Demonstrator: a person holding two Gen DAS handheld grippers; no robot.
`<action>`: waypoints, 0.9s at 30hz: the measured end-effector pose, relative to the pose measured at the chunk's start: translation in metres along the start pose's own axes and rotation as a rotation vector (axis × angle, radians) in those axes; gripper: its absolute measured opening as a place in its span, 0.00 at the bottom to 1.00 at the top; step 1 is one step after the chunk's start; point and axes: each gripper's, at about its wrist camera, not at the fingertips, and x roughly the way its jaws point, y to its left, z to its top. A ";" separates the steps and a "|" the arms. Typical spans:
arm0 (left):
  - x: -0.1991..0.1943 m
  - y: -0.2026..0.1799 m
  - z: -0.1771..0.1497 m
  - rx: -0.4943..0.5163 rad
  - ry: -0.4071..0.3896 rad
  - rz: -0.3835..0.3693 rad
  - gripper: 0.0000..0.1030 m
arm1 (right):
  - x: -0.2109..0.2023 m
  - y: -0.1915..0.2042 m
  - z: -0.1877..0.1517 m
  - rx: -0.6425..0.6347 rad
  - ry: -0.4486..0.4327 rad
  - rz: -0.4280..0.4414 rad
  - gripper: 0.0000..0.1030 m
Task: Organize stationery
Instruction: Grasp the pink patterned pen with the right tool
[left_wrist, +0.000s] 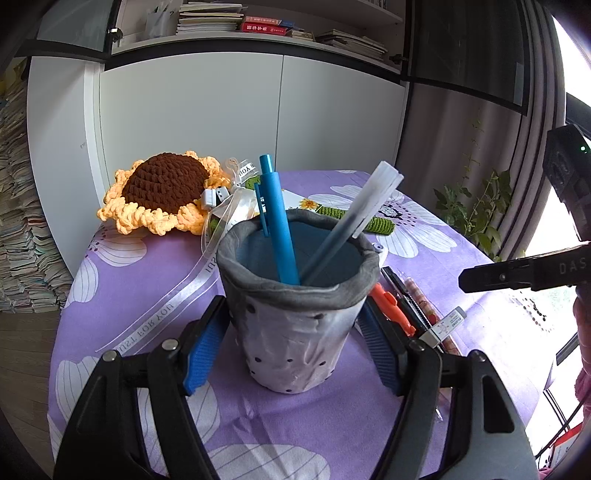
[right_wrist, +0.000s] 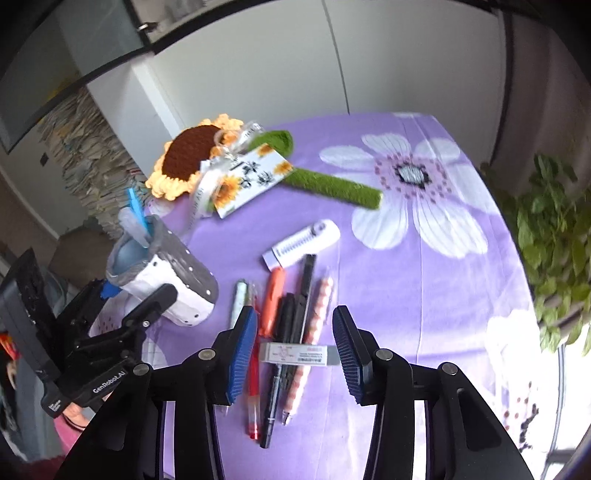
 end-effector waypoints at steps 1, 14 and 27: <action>0.000 0.000 0.000 0.000 0.000 0.000 0.69 | 0.004 -0.008 0.000 0.038 0.015 0.001 0.44; 0.000 0.000 0.000 0.000 0.000 0.000 0.69 | 0.053 -0.019 0.024 0.086 0.111 -0.073 0.40; 0.000 0.000 0.000 0.000 0.000 0.000 0.69 | 0.082 0.002 0.033 -0.030 0.165 -0.184 0.16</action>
